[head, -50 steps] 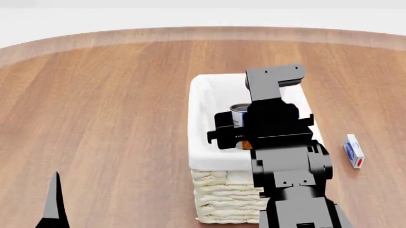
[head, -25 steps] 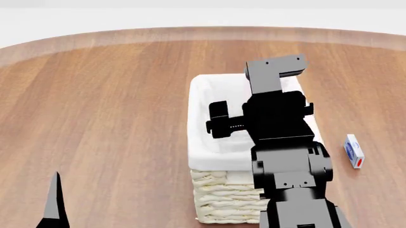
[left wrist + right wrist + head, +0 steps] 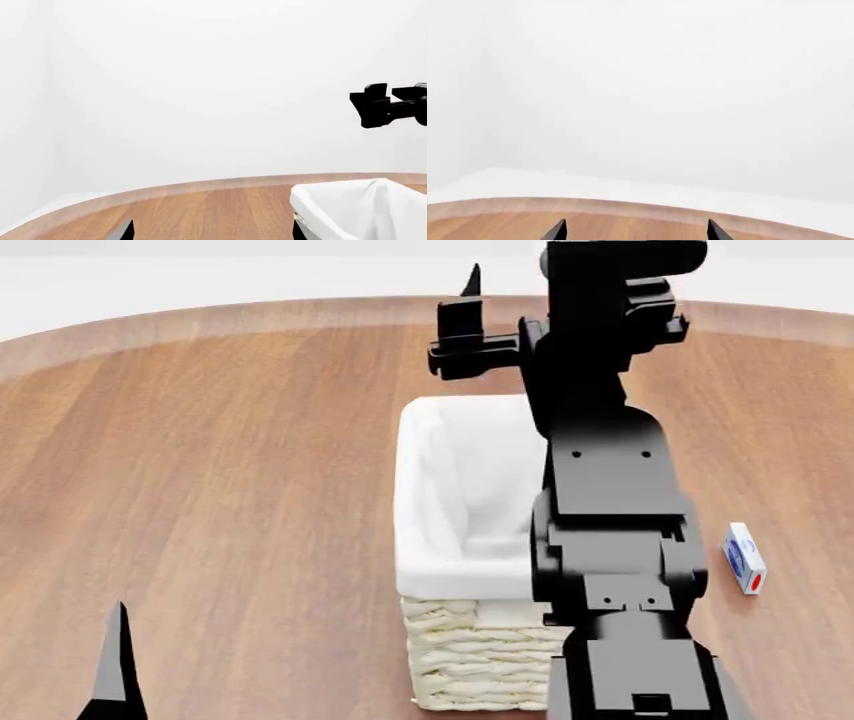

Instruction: Pick up the alphabet soup and put it in the basket.

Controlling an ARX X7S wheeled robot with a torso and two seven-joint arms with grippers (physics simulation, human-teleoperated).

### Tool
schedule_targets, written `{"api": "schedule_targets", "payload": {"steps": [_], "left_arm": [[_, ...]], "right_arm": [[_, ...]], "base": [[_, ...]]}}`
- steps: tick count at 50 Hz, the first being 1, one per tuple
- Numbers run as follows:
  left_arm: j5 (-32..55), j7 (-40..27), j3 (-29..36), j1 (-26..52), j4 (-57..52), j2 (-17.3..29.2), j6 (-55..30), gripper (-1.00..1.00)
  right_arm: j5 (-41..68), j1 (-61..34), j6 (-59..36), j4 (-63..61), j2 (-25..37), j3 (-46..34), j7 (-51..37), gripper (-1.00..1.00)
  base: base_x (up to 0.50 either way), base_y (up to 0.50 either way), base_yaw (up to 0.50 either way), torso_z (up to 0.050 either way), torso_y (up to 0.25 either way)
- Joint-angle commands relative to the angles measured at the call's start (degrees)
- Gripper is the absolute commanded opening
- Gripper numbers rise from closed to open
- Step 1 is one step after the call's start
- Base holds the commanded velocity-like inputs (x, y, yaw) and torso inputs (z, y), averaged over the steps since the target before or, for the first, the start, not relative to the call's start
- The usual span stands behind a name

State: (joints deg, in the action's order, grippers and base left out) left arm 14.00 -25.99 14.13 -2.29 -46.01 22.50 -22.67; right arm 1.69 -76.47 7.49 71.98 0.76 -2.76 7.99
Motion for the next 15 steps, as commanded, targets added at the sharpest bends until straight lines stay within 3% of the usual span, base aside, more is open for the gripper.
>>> {"api": "schedule_targets", "payload": {"steps": [1,6,15], "left_arm": [[0.04,-0.27,0.29,0.01,-0.36,0.17,-0.11,1.0],[0.05,-0.38,0.35,-0.01,-0.47,0.26,-0.05,1.0],[-0.06,-0.55,0.81,0.2,-0.62,0.34,-0.19,1.0]], "right_arm": [[2.23,10.45,-13.32,-32.44,0.38,-1.31,-0.82,1.0],[3.33,18.39,-26.84,-60.37,1.48,-2.23,-3.56,1.0],[5.89,25.85,-38.91,-86.65,3.04,-2.03,-6.22,1.0]], "base": [[0.0,0.0,0.0,0.0,0.0],[0.0,0.0,0.0,0.0,0.0],[0.0,0.0,0.0,0.0,0.0]]}}
